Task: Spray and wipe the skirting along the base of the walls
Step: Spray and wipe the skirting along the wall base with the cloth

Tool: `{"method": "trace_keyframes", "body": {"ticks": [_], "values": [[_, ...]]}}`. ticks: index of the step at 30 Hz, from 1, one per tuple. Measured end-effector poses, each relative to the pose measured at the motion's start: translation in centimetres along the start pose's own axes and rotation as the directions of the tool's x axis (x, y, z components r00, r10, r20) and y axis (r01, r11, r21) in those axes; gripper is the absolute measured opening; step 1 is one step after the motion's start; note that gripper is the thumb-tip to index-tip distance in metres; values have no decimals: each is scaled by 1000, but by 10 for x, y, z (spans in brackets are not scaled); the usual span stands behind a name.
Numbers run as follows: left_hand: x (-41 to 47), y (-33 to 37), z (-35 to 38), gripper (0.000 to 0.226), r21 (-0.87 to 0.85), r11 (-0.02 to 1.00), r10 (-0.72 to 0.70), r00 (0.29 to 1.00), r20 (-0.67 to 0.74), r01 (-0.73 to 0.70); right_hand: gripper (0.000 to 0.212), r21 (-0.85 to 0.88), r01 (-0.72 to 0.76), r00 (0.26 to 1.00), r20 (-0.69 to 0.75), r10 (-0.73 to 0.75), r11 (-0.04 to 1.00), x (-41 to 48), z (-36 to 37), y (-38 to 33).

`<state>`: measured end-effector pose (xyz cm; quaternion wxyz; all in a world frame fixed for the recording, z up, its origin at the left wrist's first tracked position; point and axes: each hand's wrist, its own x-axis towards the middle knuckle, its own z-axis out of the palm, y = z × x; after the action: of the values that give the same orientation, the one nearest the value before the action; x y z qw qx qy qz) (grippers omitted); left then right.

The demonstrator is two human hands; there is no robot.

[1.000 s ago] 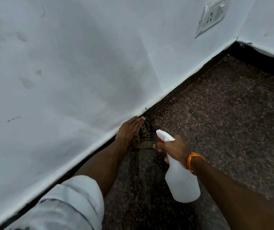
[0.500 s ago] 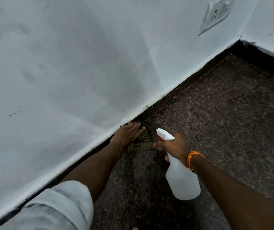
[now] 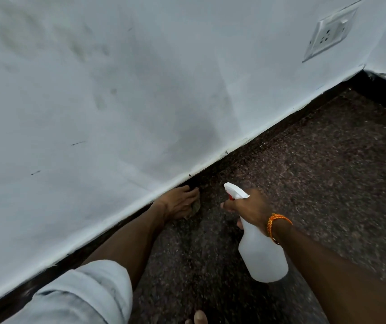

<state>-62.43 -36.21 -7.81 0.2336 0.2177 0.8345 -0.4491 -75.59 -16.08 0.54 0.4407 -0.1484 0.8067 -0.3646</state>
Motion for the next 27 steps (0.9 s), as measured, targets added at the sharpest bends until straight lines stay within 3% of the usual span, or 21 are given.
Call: {"method": "trace_keyframes", "body": {"ticks": [1, 5, 9, 12, 15, 18, 22, 24, 27], "values": [[-4, 2, -2, 32, -153, 984, 106, 991, 80, -93, 22, -1, 11, 1000, 3, -11, 1000, 0, 2, 0], [-28, 10, -4, 15, -362, 932, -15, 997, -71, -12, 23, 14, 22, 1000, 16, -22, 1000, 0, 6, 1], [-46, 12, 9, 36, -373, 928, -81, 988, -132, 26, 29, -28, 13, 1000, 16, -13, 1000, 2, 15, 2], [-58, 14, 8, 24, -401, 911, -152, 982, -110, 97, 38, -44, 26, 1000, 4, -26, 999, 5, 25, -3], [-60, 14, 12, 14, -369, 921, -177, 977, -119, 122, 38, -53, 33, 999, 45, -30, 998, 5, 32, -7], [-50, 14, 19, 23, -274, 953, -173, 975, -142, 130, 32, -95, 19, 997, 71, -13, 995, 3, 36, -6], [-45, 22, 31, 62, -11, 975, -223, 974, -46, 223, 40, -116, -11, 997, 72, 19, 993, 4, 27, 4], [-38, 20, 34, 67, 158, 974, -157, 987, -28, 159, 38, -132, -23, 998, 57, 31, 991, 6, 17, 11], [-17, 14, 26, 71, 155, 986, -81, 986, 149, 58, 33, -170, -55, 998, 28, 61, 984, 9, 5, 18]]}}
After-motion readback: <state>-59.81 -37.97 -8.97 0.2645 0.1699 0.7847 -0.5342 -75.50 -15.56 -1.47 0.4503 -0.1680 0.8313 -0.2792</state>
